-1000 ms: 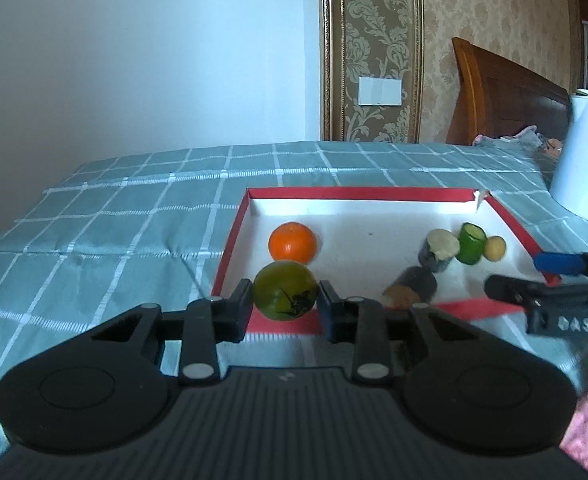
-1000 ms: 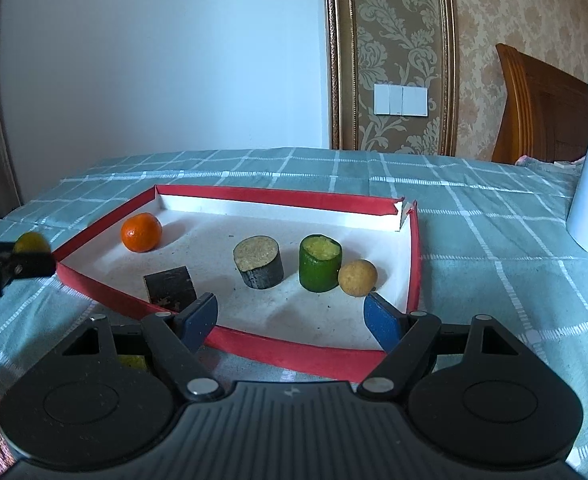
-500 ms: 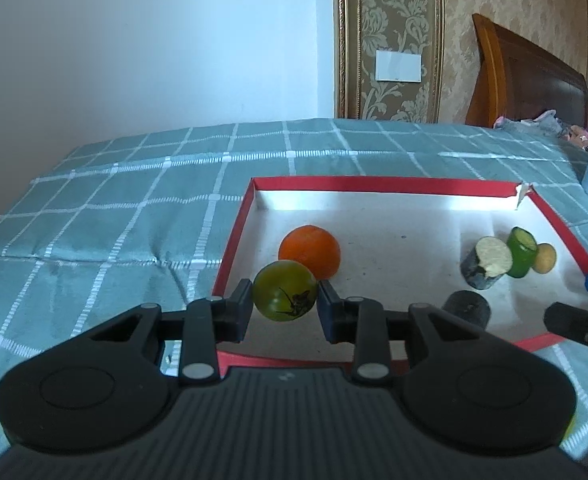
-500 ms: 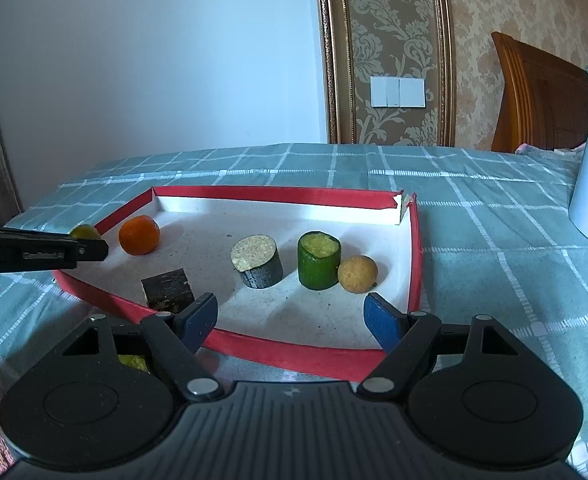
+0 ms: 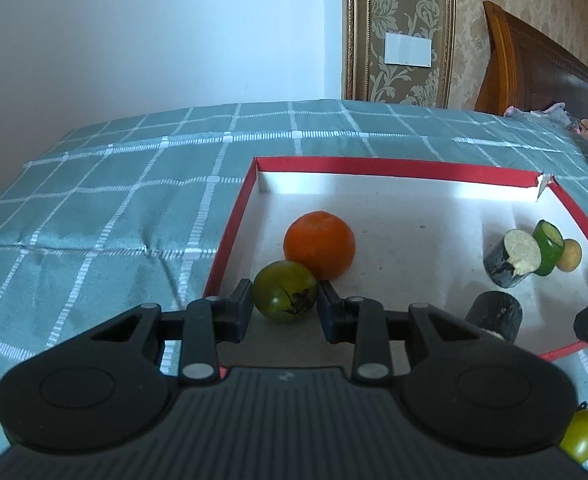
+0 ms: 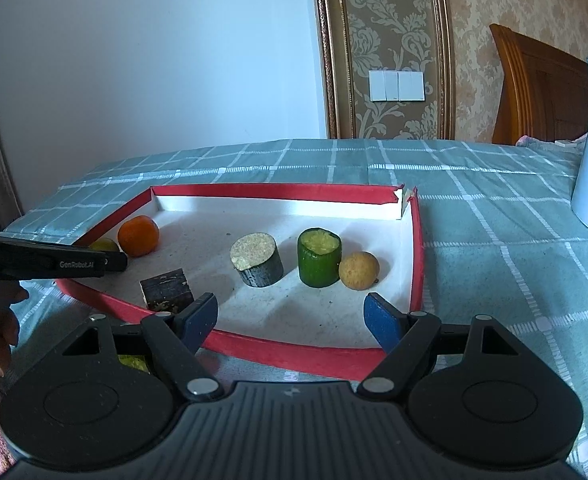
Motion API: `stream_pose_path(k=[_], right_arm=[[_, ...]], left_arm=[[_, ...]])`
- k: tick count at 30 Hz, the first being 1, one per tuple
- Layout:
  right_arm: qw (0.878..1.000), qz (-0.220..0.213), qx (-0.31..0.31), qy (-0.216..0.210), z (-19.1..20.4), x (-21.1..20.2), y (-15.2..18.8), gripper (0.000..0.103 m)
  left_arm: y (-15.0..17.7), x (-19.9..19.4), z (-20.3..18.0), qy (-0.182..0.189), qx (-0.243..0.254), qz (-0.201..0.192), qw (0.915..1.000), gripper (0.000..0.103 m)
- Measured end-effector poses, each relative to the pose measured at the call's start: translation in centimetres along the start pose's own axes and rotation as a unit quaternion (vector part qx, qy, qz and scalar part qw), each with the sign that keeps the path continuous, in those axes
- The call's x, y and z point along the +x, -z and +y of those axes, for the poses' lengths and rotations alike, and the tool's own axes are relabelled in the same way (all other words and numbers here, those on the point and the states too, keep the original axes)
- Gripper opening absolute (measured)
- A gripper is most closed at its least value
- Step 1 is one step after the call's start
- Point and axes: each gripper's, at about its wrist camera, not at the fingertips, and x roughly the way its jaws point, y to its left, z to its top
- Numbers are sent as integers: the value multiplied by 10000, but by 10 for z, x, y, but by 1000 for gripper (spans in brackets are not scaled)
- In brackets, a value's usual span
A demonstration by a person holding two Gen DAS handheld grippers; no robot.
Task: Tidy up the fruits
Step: 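Carry the green tomato into the tray and open the left gripper, then withdraw the left gripper from the tray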
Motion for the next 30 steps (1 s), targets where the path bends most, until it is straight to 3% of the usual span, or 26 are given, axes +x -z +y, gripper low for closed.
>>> stream_pose_path(k=[11,17,20,26,28,30], right_arm=[[10000,30,62,-15,-1,0,0,80],[9999,46,95,-29,-2,1,0,80],[9999,50,114,-36,-3,1,0,80],[9999,52,121,-38,-3,1,0,80],[9999,45,118,-22,-3,1,0,80],[9999,40,126,-13,-4,1,0,80]], left_arm=[[4,-2,-7,-31,181,-32,9998,41],[6,-12,-8,2,266,-100,9996,57],[10,-21,-7,7,273,-184,9995,70],[21,-50,-5,78,214,-409,9989,75],[26,-63,-5,16,113,-526,9985,96],[32,-74,-4,-135,40,-721,9973,97]])
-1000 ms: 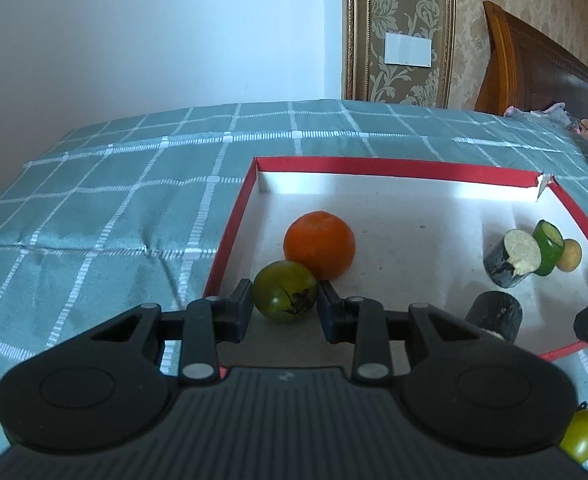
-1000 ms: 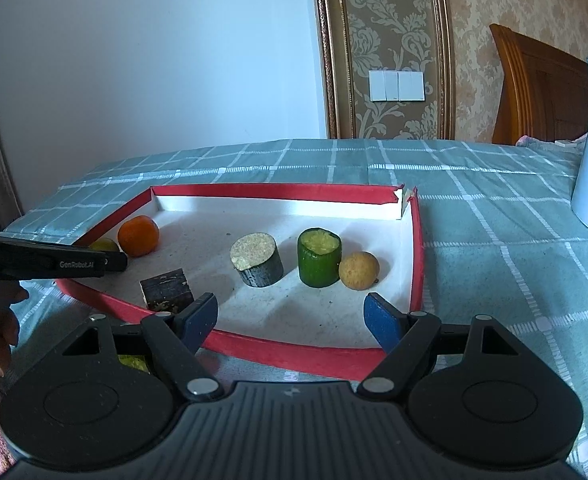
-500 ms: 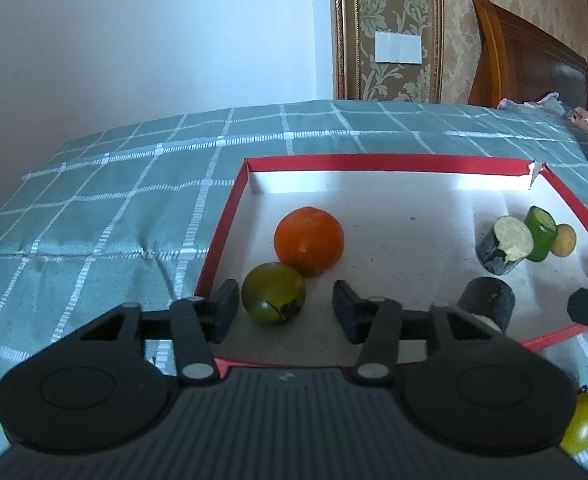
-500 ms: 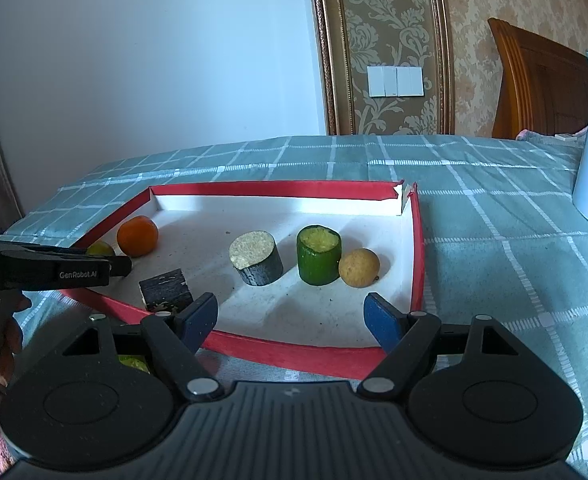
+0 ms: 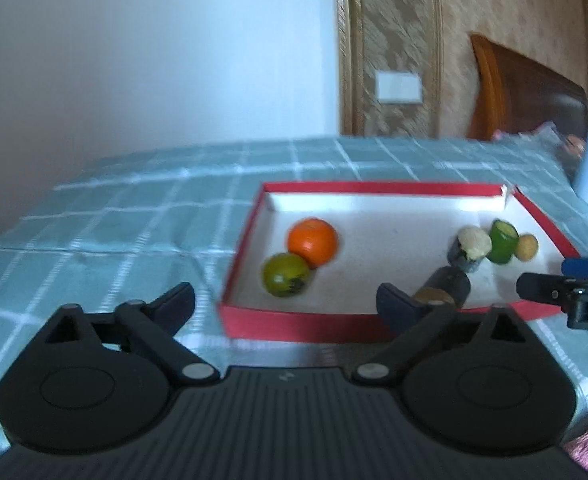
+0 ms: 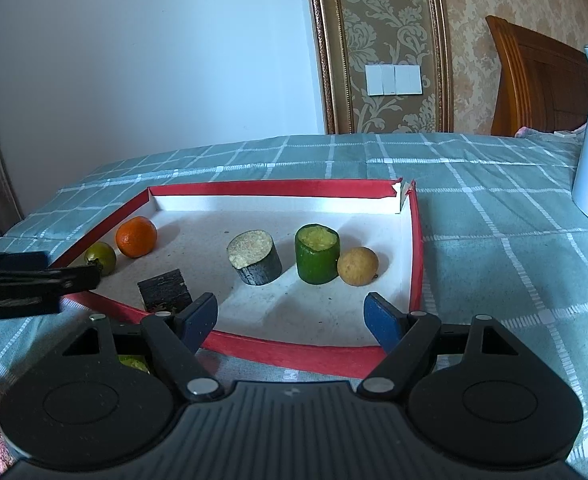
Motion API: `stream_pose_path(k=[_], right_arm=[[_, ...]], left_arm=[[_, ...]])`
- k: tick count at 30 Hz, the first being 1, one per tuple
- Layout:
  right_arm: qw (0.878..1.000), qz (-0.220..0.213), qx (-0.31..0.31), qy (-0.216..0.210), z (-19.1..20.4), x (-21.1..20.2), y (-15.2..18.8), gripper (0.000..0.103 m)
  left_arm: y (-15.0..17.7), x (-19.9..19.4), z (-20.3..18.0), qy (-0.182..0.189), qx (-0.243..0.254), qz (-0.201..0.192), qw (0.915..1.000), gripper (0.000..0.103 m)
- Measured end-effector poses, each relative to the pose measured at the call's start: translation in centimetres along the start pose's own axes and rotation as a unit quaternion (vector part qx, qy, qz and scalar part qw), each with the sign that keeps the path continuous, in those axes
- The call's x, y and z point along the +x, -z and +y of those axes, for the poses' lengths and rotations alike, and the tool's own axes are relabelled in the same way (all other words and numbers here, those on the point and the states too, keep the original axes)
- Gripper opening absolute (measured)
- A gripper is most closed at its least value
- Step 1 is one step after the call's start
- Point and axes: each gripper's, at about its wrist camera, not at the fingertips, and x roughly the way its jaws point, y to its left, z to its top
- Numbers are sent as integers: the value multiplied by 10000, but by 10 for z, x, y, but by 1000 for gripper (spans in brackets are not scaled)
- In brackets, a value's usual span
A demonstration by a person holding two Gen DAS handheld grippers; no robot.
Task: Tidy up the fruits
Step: 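Withdraw the left gripper from the tray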
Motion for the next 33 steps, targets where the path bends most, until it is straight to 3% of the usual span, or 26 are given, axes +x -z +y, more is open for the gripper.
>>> stream_pose_path(k=[9,27,33], right_arm=[[10000,-25,0,18,0,0,1,80],[9996,-269,-100,-87,4,-15,4,80],[9987,-350,-216,-288,10,-44,17,80]], left_arm=[[25,-26,23,-12,-404,186,9990,97],[40,-10,30,-146,-598,711,9956,98],[40,-9,31,-254,-598,784,9948,98]])
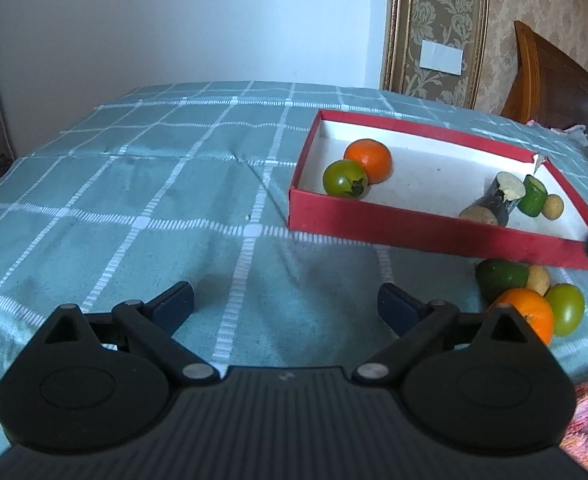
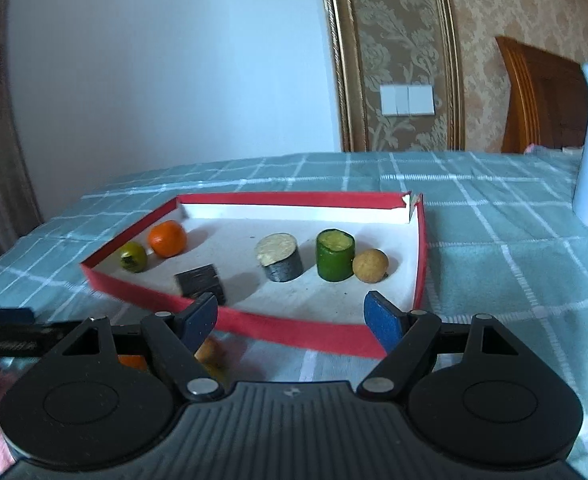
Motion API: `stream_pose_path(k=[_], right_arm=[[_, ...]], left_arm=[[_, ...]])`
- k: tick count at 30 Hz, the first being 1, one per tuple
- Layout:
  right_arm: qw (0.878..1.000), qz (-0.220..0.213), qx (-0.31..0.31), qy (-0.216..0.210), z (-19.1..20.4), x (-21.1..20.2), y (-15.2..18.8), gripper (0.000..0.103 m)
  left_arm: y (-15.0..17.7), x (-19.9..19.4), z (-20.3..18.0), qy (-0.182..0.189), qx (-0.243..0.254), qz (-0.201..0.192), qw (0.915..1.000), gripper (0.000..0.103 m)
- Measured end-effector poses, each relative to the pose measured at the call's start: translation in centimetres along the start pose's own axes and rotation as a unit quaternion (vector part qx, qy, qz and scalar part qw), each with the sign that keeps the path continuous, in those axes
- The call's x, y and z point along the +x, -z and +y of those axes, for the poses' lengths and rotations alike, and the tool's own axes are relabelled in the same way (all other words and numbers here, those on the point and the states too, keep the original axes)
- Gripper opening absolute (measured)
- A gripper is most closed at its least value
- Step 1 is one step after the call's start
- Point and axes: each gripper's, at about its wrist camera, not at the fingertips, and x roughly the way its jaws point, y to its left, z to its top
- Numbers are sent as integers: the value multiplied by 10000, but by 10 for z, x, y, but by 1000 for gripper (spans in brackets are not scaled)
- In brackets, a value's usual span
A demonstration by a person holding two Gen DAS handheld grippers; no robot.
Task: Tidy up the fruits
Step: 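Withdraw the left gripper from the tray, then grasp the round green fruit with the right gripper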
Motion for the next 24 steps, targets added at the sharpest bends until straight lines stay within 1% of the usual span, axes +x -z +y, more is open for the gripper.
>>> stream_pose_path(k=[3,6,9,15,16,20,24], right_arm=[[9998,9,-111,-165,5,-14,9,80],[9992,148,-352,-120,13,-15,16,81],[9983,239,-506,-170,20,-12,19,80],[9979,366,-528,-126,25,-4,21,80],[9978,385,-525,-135,25,-3,21,79],[9972,429,-596,-167,31,0,21,78],[9951,475,-806,-323,40,1,24,64]], left_arm=[[0,0,0,7,8,20,10000,99],[0,0,0,10,-7,28,10000,101],[0,0,0,38,-23,48,10000,103],[0,2,-1,26,-5,73,10000,103],[0,2,-1,28,-6,72,10000,103],[0,2,-1,37,-11,70,10000,103],[0,2,0,54,-28,63,10000,103]])
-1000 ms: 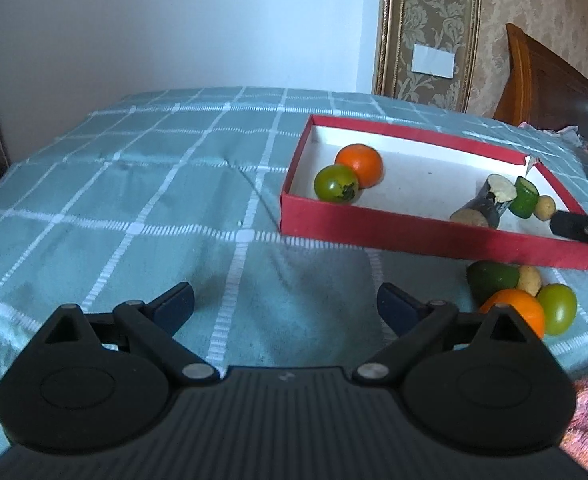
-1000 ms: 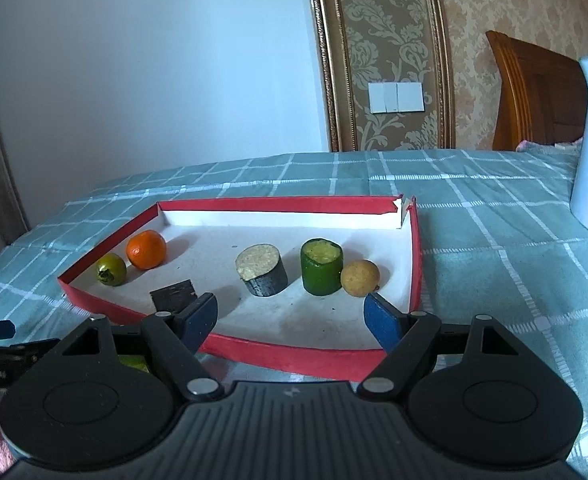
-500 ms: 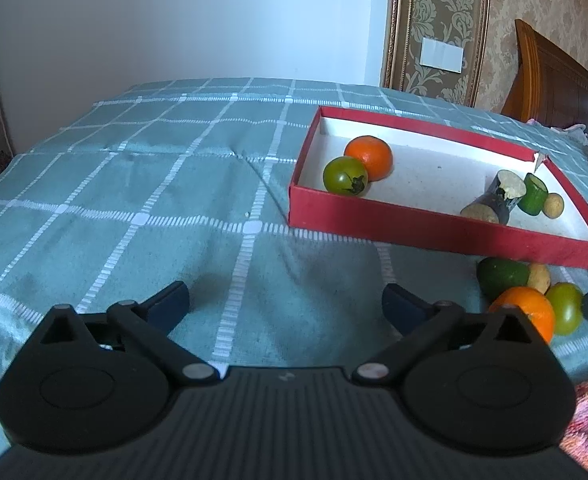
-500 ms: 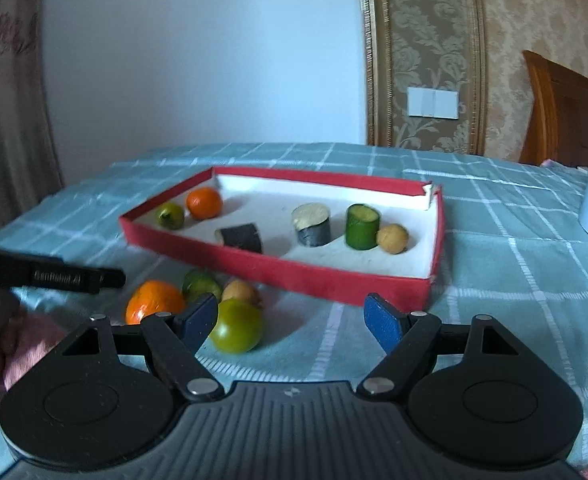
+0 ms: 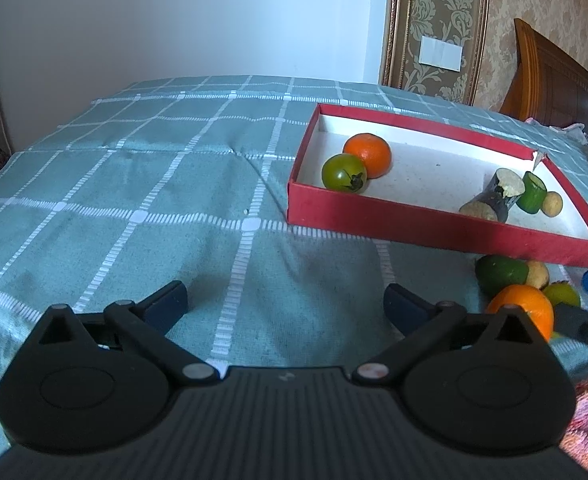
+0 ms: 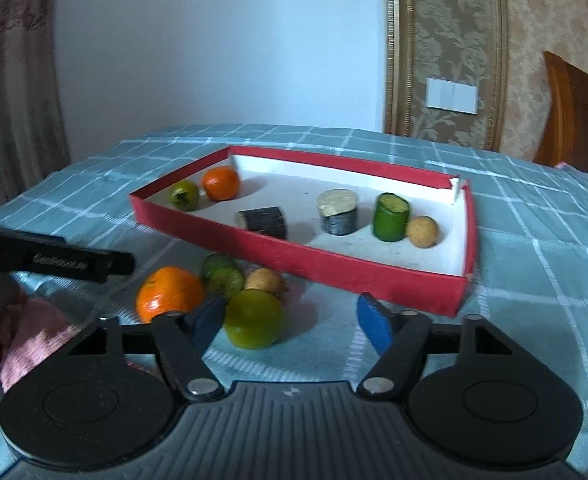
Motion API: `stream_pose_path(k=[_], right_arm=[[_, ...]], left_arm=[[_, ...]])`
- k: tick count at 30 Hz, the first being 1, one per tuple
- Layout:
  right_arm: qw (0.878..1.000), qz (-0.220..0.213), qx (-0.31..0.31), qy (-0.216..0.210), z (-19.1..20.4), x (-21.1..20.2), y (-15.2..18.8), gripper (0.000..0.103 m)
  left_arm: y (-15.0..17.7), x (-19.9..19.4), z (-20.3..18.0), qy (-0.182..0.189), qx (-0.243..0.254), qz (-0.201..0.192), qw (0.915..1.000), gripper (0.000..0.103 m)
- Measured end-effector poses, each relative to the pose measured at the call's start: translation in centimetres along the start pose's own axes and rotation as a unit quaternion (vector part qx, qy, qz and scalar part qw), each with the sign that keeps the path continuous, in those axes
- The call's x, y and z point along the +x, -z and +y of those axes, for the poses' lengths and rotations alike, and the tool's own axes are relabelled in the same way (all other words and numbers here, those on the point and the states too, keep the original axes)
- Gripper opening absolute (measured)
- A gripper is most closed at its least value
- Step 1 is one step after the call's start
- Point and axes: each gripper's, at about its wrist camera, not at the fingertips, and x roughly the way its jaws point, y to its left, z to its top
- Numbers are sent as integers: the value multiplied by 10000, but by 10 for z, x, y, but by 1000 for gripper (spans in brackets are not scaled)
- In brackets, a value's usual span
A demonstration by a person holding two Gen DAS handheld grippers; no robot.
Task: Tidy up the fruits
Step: 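Grasp the round green fruit with the right gripper, then lower the green fruit into the tray and open the right gripper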
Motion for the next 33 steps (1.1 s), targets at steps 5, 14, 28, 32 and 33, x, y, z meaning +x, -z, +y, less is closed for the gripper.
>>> stream_pose_path(k=[5,14,28,32,33], right_arm=[[9998,42,-175,-56,11,5,0,52],[9997,149,-77,-154,14,8,0,32],[9951,-518,553,640,-44,-14,-27,32],[9932,-471,628,861,-60,1,-34,32],[9930,-433,629,902,-64,6,-36,32]], left_arm=[[0,0,1,15,-19,-7,10000,103],[0,0,1,20,-23,-8,10000,103],[0,0,1,19,-22,-9,10000,103],[0,0,1,14,-15,-6,10000,103],[0,0,1,14,-15,-6,10000,103]])
